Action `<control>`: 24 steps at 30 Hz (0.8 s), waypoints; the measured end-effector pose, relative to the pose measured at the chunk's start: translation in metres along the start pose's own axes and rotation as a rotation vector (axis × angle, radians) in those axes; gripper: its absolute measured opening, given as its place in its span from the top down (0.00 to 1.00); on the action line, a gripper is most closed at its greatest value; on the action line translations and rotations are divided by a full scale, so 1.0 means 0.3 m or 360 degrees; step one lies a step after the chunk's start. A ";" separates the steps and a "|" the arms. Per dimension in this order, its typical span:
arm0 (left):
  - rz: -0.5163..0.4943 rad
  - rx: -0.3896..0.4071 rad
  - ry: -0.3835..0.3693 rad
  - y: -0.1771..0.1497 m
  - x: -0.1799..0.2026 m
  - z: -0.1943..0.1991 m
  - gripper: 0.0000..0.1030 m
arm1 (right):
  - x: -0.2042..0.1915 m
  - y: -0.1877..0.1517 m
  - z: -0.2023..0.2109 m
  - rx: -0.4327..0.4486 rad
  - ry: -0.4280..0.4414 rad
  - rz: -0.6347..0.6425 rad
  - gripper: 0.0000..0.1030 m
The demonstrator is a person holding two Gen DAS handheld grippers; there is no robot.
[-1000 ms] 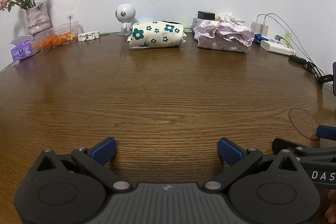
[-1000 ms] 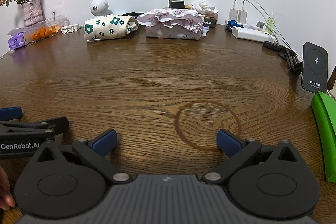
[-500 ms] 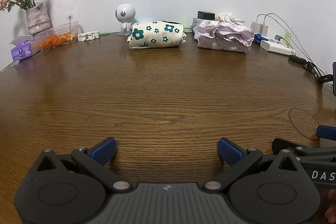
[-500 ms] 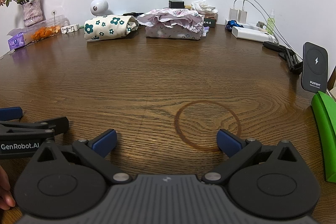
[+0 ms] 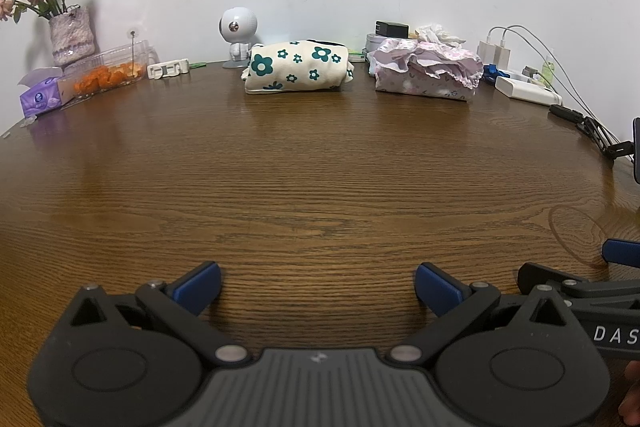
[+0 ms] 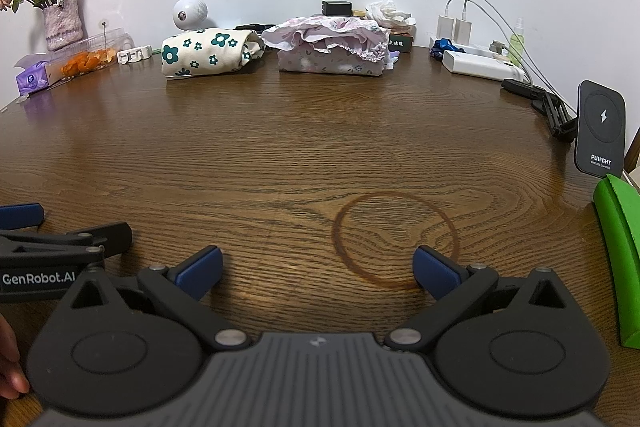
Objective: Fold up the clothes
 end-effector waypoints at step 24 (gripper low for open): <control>-0.0004 -0.0003 0.0008 0.001 0.005 -0.002 0.00 | -0.001 -0.002 0.002 -0.0002 -0.0003 0.0000 0.01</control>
Point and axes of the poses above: each gripper's, at about its wrist camera, not at the fingertips, and z roughly against the way its jaws point, x to its right, y to its top, the point moved 10 cm from there along -z, roughly the way its jaws point, and after that the axes turned 13 degrees about x, right-handed, at the moved point
